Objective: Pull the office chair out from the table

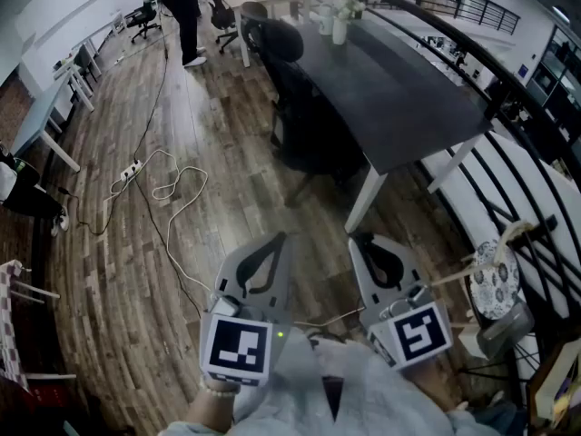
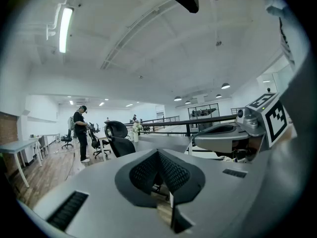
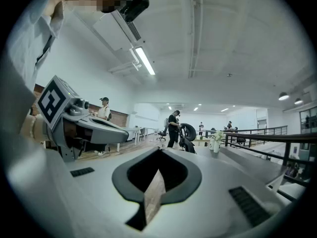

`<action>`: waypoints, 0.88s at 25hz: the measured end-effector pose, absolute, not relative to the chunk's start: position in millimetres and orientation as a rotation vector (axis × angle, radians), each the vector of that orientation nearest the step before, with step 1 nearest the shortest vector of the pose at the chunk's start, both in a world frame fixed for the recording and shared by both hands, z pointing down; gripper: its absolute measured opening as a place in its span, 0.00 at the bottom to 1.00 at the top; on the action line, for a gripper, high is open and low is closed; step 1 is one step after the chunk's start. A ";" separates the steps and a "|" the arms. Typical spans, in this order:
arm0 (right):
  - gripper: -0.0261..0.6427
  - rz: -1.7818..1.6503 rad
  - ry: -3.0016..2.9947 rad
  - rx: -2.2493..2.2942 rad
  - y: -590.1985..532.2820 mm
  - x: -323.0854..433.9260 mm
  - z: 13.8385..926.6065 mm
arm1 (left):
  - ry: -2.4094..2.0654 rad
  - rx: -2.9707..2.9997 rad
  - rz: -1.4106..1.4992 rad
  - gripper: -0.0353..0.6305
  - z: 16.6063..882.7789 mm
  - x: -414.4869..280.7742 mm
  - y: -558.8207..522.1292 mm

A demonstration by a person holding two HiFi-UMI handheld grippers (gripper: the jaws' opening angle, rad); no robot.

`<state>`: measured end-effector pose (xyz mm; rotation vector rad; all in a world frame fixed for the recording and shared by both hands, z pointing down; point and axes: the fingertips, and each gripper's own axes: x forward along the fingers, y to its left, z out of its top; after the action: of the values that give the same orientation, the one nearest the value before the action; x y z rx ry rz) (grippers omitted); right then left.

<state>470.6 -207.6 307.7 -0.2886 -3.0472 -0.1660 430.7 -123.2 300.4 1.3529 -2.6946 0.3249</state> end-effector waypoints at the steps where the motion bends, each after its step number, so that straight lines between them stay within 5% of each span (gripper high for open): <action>1: 0.04 -0.164 -3.048 -0.289 -206.7 470.3 307.5 | -2.690 1.343 0.314 0.07 299.5 430.7 -122.4; 22: 0.04 -0.113 -3.043 -0.301 -212.8 475.0 312.9 | -2.697 1.286 0.338 0.07 301.9 437.5 -119.7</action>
<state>475.0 -212.8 312.9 -0.3006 -3.0430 -0.1132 437.5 -119.7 301.9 1.2855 -2.6970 0.3376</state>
